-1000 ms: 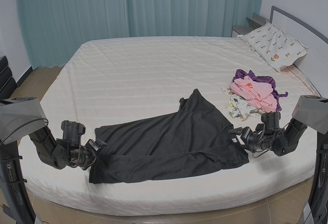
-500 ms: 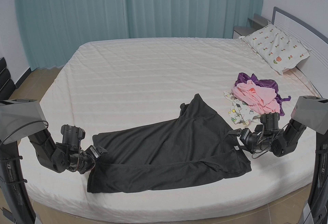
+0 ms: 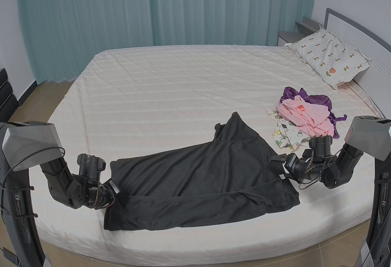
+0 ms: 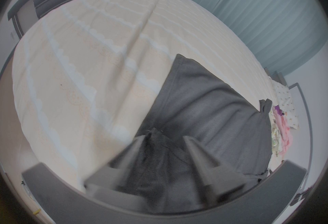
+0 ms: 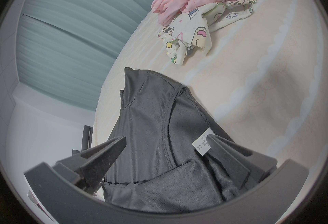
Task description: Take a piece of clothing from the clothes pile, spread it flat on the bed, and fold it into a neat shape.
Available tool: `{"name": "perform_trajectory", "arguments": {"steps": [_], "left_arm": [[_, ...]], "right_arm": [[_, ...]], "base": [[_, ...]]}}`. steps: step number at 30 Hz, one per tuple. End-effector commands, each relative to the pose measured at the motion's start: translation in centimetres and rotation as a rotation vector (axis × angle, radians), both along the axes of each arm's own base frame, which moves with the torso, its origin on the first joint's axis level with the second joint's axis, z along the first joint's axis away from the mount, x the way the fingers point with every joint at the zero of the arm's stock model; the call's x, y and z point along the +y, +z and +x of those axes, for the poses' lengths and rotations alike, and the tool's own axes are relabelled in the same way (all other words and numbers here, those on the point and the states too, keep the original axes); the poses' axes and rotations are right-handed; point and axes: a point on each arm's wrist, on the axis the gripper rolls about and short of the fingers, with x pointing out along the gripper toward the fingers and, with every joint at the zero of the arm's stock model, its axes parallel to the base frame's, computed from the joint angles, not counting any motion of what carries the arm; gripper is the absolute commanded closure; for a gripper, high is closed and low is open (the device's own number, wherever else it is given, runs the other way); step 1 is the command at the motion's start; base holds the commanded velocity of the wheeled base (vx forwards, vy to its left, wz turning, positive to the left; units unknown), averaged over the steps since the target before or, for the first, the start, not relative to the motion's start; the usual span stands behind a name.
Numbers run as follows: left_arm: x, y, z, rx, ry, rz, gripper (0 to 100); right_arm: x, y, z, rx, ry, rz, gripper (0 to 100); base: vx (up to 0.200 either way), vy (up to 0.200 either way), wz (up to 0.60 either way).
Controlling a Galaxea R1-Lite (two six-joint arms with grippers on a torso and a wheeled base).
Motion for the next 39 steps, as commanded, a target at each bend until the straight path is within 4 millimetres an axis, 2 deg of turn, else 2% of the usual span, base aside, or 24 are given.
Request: {"name": "perform_trajectory", "arguments": {"steps": [1,13,21,29,39], "left_arm": [[0.1,-1.0,-0.2,0.032,0.01,0.025,100],[1.1,-0.5,-0.3,0.025,0.064,0.024,100],[1.1,0.2,-0.4,0.005,0.07,0.018,100],[1.1,0.1,-0.5,0.012,0.073,0.009,100],[1.1,0.2,-0.5,0.009,0.073,0.003,100]], "right_arm": [[0.0,-0.2,-0.1,0.007,0.001,-0.003,0],[-0.1,-0.7,-0.1,0.007,0.012,-0.028,0],[0.1,-1.3,0.3,-0.017,0.057,-0.084,0],[0.3,-1.6,1.0,-0.042,0.082,-0.105,0],[0.6,-2.4,-0.6,-0.044,0.225,-0.154,0]], "base": [[0.0,0.0,0.0],[0.0,0.0,0.0],[0.0,0.0,0.0],[0.0,0.0,0.0],[0.0,0.0,0.0]]}}
